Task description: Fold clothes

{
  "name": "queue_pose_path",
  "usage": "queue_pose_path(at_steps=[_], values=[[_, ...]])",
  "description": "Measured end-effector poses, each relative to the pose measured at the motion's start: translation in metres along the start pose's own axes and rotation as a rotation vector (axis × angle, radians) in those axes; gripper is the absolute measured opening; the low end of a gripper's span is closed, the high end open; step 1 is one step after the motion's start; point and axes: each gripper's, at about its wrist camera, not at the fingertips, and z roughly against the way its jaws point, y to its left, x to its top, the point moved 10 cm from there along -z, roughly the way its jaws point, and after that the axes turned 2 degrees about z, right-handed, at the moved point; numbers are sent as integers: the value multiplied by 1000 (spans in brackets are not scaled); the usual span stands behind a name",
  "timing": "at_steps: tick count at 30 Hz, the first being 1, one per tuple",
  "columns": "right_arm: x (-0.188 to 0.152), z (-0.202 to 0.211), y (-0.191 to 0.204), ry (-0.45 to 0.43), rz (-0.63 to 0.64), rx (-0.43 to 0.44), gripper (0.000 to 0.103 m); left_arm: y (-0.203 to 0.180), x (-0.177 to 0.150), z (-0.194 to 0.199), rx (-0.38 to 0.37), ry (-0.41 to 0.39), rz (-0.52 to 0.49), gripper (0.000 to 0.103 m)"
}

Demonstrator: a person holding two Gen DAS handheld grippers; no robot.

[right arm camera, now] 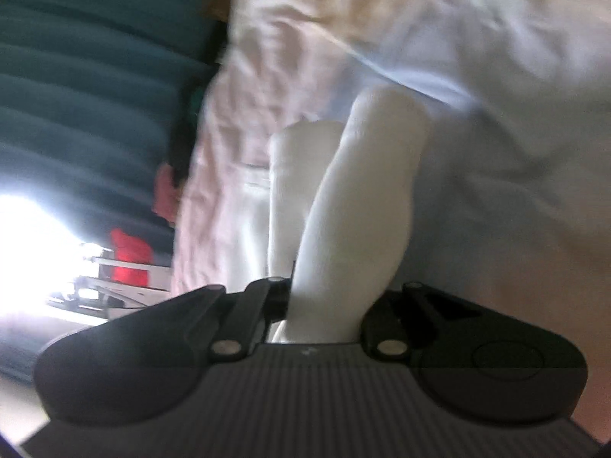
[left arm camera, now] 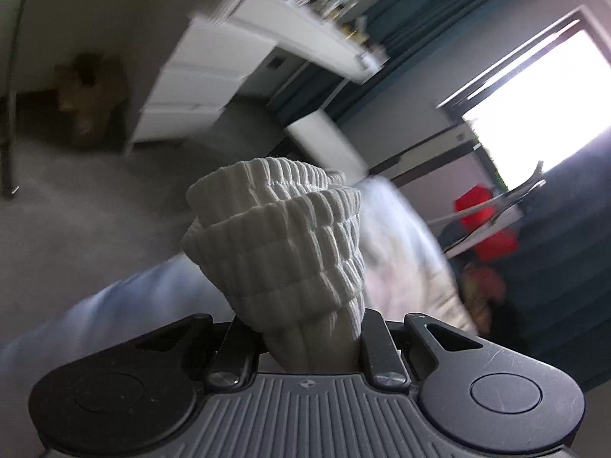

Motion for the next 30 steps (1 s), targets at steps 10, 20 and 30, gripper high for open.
queue_pose_path(at_steps=[10,20,30], values=[[-20,80,-14,-77,-1,-36,63,45,-46,19,46,91,-220,42],[-18,86,39,-79,84,187,81,-14,-109,107,20,79,-747,66],[-11,40,22,15,-13,150,56,-169,-257,91,-302,191,-1056,70]])
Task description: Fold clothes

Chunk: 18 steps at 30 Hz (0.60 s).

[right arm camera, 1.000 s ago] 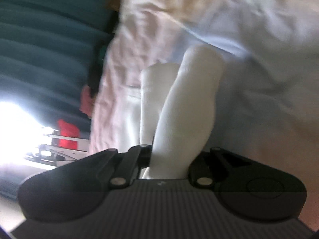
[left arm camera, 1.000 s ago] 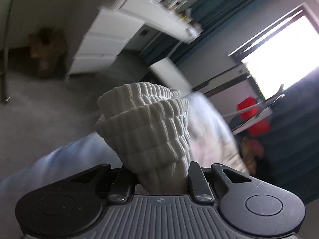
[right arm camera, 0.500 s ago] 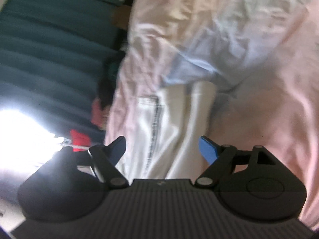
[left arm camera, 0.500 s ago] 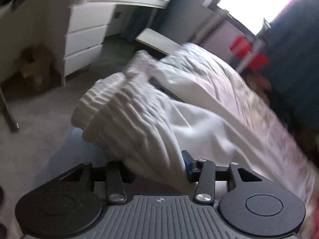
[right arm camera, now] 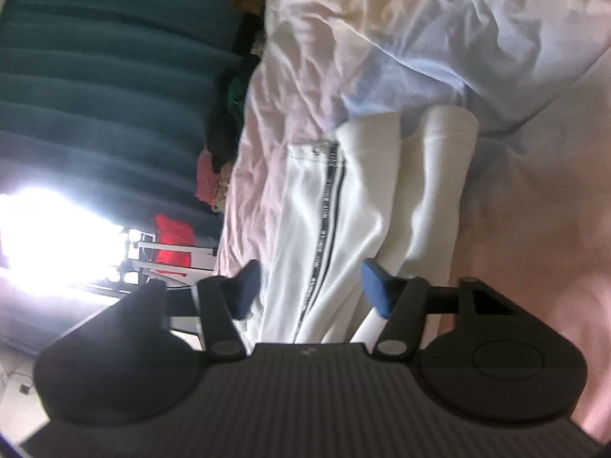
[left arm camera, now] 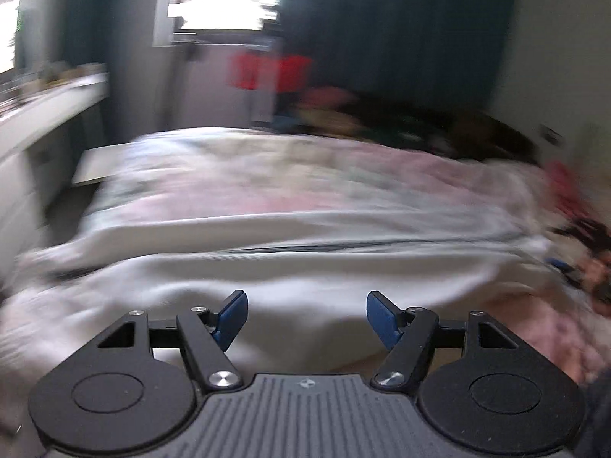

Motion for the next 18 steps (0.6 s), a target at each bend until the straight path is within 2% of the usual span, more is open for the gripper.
queue_pose_path(at_steps=[2,4,7,10,14,16,18], values=[[7,-5,-10,-7,-27,-8,56,-49,-4,-39,-89,38,-59,68],[10,-9,-21,-3,-49,-15,56,-95,-10,-78,-147,84,-130,66],[11,-13,-31,5,-66,-16,54,-146,-21,-127,-169,111,-243,65],[13,-17,-33,2,-68,-3,54,-170,-29,-160,-123,73,-386,65],[17,-30,-37,-12,-28,-53,54,-175,-49,-194,-141,105,-445,63],[21,-37,-40,-32,-6,-100,45,-173,-55,-205,-137,97,-485,63],[25,-44,-39,-53,13,-111,40,-172,-58,-210,-132,71,-504,59]])
